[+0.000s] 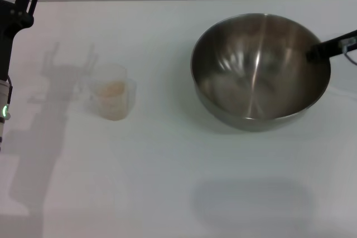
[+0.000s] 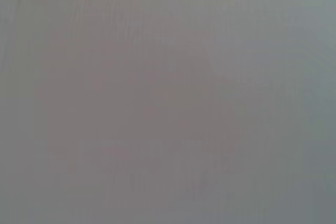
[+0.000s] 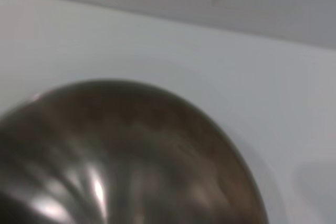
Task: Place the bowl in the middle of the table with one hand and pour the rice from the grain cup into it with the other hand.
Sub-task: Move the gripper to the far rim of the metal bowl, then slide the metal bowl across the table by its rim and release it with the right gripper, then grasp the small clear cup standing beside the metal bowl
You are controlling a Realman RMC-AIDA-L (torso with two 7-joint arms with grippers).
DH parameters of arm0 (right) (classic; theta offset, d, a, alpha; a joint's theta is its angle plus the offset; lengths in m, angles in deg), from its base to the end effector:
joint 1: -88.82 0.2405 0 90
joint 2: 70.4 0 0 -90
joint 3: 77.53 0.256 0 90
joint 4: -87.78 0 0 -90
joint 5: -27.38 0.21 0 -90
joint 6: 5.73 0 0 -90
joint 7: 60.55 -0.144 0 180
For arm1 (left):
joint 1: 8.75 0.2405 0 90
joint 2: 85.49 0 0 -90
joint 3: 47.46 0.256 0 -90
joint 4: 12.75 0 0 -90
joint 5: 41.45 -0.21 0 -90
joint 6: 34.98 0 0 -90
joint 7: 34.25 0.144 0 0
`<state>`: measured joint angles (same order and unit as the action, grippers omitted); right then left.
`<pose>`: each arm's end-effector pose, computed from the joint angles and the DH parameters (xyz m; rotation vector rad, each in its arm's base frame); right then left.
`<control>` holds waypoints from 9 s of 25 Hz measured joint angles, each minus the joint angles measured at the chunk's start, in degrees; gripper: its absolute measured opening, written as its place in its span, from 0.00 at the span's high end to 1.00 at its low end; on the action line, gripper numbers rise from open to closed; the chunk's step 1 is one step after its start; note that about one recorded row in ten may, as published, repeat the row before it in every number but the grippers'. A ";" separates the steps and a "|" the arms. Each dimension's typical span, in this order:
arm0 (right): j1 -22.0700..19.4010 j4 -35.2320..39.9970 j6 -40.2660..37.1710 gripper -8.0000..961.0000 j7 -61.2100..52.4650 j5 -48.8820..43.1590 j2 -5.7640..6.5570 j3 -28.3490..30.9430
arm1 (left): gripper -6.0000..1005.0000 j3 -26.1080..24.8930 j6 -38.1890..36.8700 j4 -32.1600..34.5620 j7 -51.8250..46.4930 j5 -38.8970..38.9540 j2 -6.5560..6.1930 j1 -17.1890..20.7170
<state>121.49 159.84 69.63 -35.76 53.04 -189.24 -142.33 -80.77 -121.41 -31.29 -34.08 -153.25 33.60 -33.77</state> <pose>0.2350 0.3916 0.0480 -2.1423 1.2422 -0.1967 -0.2666 0.3204 -0.0004 -1.4093 -0.2954 -0.9939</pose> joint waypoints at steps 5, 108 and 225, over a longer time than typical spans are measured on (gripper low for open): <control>-1.61 5.32 -0.44 0.93 0.01 2.26 -0.12 0.00 | 0.19 0.00 -0.05 -0.02 0.00 0.00 0.00 -0.15; 1.88 -3.23 -9.16 0.98 6.61 12.93 -0.18 -8.66 | 0.20 0.80 -0.38 -0.79 0.32 0.00 -0.18 -0.40; -5.80 -56.60 -162.56 0.59 -24.87 16.79 -0.27 -49.84 | 0.21 15.20 19.08 0.79 3.89 0.34 0.00 7.81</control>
<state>115.69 103.24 -92.93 -60.63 69.82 -189.51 -192.17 -65.58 -102.33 -30.50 -30.19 -152.91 33.60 -25.96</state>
